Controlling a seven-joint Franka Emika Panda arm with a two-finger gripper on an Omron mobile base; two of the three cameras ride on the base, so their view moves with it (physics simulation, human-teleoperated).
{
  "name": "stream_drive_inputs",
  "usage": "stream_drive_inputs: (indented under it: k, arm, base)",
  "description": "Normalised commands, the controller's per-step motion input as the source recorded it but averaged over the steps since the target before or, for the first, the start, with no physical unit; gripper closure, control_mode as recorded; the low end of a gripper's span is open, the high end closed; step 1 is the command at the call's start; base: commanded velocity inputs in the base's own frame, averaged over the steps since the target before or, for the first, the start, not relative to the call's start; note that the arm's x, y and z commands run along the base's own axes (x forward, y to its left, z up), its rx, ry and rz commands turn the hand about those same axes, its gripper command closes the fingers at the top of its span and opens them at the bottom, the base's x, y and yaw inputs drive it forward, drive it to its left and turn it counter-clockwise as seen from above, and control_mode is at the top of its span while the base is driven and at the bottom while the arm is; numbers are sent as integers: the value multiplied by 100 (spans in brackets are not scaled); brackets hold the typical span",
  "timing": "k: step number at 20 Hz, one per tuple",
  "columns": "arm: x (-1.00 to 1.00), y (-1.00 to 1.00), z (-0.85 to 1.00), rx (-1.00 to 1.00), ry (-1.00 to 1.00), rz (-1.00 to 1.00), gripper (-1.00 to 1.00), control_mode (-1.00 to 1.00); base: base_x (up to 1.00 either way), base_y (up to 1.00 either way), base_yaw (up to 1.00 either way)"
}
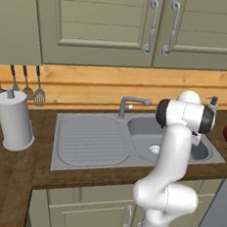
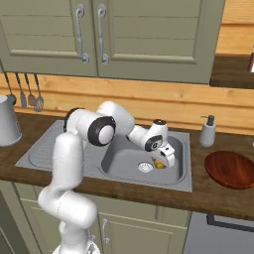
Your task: Pick the squash from the sink and place it in the bowl. Then pick the bowl and place it in the microwave. Then close the microwave door and press the start button.
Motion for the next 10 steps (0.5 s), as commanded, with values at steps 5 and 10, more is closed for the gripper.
stream_drive_inputs:
  k: [5,10]
  arm:
    - [-49,5,100,2,0,14,100,-100]
    - [-69,15,90,6,0,21,100,-100]
  base:
    - [0,0,0]
    - [0,0,0]
